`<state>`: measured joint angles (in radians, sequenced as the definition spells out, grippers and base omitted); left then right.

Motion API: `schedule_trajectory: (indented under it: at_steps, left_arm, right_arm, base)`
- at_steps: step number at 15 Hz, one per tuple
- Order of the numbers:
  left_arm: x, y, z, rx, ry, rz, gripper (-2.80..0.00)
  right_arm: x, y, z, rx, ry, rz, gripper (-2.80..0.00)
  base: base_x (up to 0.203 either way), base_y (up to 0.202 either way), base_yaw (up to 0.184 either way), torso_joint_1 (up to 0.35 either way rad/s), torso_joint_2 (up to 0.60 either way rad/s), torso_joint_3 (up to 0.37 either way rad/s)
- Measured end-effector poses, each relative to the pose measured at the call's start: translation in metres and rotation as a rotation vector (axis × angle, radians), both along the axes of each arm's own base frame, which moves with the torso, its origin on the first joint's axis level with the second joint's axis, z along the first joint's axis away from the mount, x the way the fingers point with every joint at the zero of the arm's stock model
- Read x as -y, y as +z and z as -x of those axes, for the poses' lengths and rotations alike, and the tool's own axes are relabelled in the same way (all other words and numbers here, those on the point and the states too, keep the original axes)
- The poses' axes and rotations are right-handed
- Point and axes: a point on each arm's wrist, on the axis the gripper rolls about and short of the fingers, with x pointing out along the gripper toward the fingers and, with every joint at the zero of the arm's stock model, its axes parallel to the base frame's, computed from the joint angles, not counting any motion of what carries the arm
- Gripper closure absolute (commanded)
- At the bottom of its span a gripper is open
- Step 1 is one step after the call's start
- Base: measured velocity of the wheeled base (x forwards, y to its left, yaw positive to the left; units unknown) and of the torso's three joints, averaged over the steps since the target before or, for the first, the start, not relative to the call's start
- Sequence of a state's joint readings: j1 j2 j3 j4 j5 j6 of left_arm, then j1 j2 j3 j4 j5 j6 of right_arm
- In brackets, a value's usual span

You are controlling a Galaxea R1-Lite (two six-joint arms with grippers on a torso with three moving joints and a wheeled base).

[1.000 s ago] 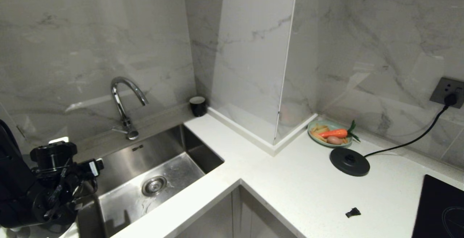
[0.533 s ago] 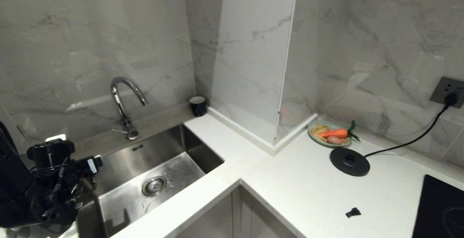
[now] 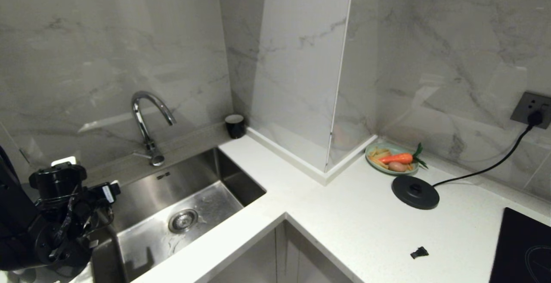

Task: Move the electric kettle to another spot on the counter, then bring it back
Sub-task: Grab the kettle

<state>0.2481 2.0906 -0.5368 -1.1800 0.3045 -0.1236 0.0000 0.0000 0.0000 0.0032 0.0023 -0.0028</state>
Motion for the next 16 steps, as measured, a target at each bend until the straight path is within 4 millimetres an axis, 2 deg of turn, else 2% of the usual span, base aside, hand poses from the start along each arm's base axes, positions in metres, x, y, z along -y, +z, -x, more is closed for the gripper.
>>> schedule_trajectory:
  at_steps: [10,11,16]
  left_arm:
    - [-0.0047,0.0015,-0.0002,0.011,0.012,-0.007,-2.8]
    - [-0.0051,0.0011,0.0002,0.009,0.013,-0.007,0.0]
    - [-0.0055,0.0003,0.0007,0.004,0.016,-0.007,0.0]
  right_arm:
    - [0.0,0.0,0.0,0.0,0.0,0.0,0.0]
    - [0.0,0.0,0.0,0.0,0.0,0.0,0.0]
    - [0.0,0.0,0.0,0.0,0.0,0.0,0.0]
  base:
    - [0.0,0.0,0.0,0.0,0.0,0.0]
    - [0.0,0.0,0.0,0.0,0.0,0.0]
    - [0.0,0.0,0.0,0.0,0.0,0.0]
